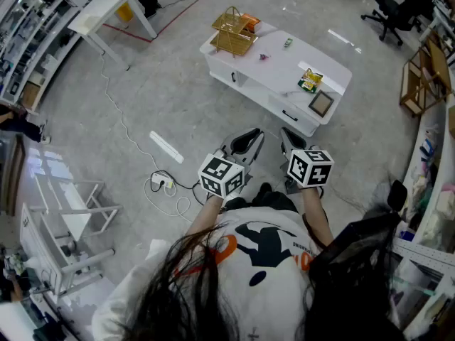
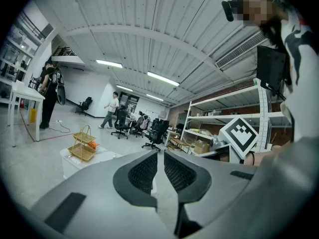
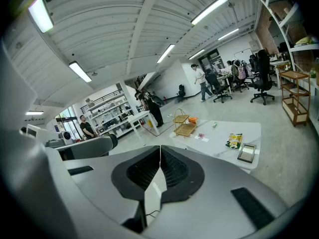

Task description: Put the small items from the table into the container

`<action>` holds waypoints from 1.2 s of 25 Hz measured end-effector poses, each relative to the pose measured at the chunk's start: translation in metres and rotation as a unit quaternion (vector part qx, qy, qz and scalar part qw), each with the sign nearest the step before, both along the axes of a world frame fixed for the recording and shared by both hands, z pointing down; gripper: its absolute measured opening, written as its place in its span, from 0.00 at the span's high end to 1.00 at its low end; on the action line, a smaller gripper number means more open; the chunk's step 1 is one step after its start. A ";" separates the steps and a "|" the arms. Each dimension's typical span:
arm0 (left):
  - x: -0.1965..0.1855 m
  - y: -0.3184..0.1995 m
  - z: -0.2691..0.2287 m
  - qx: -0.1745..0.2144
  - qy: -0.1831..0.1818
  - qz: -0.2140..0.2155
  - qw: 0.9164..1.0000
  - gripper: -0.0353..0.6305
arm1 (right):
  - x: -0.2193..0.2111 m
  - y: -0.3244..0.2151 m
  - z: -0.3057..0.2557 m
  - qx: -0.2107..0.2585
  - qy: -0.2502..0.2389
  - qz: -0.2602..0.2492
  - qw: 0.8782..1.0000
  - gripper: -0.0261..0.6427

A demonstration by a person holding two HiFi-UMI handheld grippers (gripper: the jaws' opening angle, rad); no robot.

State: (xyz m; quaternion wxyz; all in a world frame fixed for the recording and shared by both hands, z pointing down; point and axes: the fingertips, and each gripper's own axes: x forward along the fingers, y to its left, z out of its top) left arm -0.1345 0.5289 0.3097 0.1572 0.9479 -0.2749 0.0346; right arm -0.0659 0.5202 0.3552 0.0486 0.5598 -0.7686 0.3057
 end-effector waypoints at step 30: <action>0.062 -0.081 0.016 -0.015 -0.017 -0.039 0.999 0.89 | 0.072 -0.078 0.022 0.002 -0.008 -0.023 1.000 0.93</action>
